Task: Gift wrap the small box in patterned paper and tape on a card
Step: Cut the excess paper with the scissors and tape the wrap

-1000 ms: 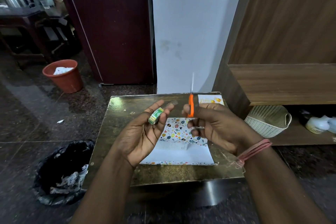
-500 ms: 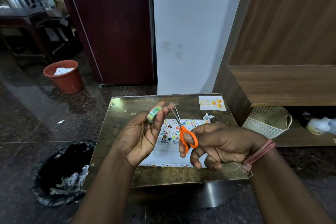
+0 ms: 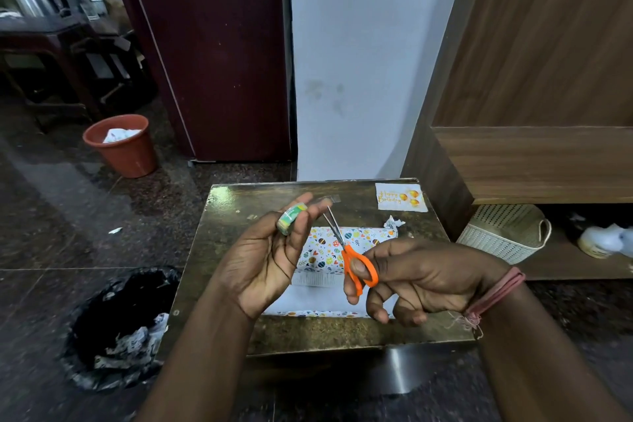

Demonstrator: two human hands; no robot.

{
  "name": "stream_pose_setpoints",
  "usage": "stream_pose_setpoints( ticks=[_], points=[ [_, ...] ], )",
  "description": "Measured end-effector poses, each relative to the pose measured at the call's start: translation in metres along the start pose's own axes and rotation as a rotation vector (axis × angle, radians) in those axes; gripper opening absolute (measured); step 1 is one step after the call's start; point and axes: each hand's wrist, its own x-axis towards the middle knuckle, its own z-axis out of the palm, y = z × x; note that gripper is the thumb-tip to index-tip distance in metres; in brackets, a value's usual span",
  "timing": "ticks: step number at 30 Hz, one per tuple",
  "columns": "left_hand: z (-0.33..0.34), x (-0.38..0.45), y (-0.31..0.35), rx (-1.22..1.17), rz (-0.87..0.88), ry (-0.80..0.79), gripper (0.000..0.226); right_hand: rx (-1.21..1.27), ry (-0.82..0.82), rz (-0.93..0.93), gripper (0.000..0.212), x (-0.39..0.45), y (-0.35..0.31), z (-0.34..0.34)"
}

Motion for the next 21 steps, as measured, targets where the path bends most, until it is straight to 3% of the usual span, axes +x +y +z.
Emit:
stream_pose_setpoints(
  ticks=[5,10,21],
  points=[
    [0.001,0.0,-0.003,0.033,-0.026,-0.006,0.1,-0.004,0.009,-0.024,0.041,0.004,0.001,0.0],
    [0.003,0.0,-0.004,0.062,-0.023,-0.002,0.099,0.035,0.086,-0.067,0.019,0.006,0.0,0.001],
    [0.006,-0.002,-0.005,0.081,-0.011,-0.02,0.093,-0.002,0.134,-0.075,0.016,0.011,0.0,0.0]
  ],
)
